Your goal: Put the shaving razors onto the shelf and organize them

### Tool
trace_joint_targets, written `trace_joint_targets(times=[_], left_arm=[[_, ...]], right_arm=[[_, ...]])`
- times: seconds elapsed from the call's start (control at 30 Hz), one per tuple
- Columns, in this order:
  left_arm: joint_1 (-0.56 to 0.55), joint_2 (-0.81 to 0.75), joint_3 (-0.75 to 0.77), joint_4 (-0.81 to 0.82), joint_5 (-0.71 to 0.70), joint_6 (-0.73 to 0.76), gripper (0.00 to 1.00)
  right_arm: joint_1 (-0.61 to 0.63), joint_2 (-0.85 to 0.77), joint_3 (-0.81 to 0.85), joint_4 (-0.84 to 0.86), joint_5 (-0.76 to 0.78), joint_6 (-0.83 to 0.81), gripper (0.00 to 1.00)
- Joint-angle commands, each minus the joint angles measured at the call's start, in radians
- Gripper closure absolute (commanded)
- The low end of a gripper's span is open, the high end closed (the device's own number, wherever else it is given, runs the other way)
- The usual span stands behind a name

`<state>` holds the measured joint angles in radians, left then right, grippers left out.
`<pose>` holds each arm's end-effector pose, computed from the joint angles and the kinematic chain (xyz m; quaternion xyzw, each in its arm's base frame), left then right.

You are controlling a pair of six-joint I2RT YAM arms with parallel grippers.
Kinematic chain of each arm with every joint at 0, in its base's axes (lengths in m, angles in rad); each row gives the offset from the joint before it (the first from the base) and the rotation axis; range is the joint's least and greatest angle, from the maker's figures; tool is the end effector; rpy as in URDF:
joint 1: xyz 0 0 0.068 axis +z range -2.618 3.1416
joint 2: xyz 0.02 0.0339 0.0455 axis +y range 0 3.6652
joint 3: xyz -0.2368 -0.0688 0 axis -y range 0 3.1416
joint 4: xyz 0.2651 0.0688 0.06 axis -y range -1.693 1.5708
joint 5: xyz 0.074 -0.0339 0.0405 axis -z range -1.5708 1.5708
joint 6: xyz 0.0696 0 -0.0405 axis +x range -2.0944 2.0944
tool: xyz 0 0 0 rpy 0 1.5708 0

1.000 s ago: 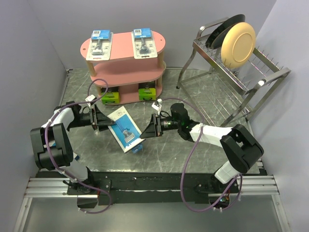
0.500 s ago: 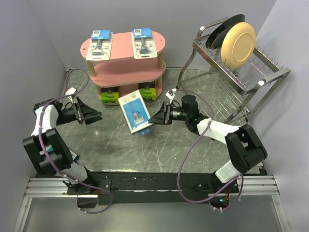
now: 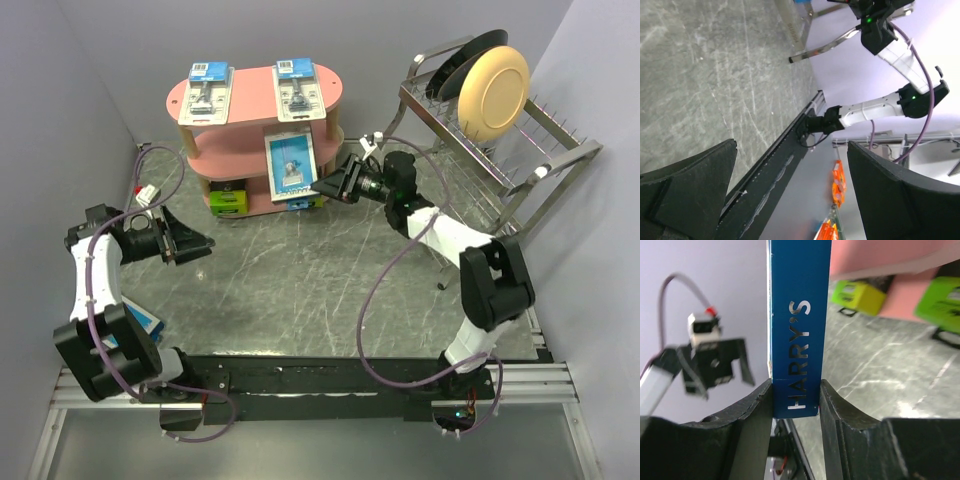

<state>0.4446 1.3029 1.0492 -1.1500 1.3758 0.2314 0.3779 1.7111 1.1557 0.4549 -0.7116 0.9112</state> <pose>0.2492 0.0431 0.2471 -0.0292 0.7712 -0.5755 0.2706 0.3885 0.2031 0.2465 -0.0422 0.7323 0.5843 0.3473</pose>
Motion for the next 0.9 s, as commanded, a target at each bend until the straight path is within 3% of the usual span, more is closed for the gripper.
trace_joint_targets(times=[0.0, 0.3, 0.63, 0.87], left_arm=[[0.002, -0.060, -0.028, 0.173, -0.030, -0.184, 0.03], [0.002, -0.071, -0.048, 0.165, -0.084, -0.199, 0.03], [0.005, -0.091, -0.078, 0.200, -0.098, -0.224, 0.03], [0.008, -0.091, -0.091, 0.225, -0.112, -0.288, 0.03]], right_arm=[[-0.026, 0.056, 0.107, 0.002, 0.035, 0.015, 0.75], [-0.069, 0.189, 0.309, -0.053, 0.041, 0.021, 0.67], [-0.089, 0.277, 0.440, -0.190, 0.098, 0.043, 0.41], [-0.105, 0.262, 0.463, -0.252, 0.130, 0.035, 0.39]])
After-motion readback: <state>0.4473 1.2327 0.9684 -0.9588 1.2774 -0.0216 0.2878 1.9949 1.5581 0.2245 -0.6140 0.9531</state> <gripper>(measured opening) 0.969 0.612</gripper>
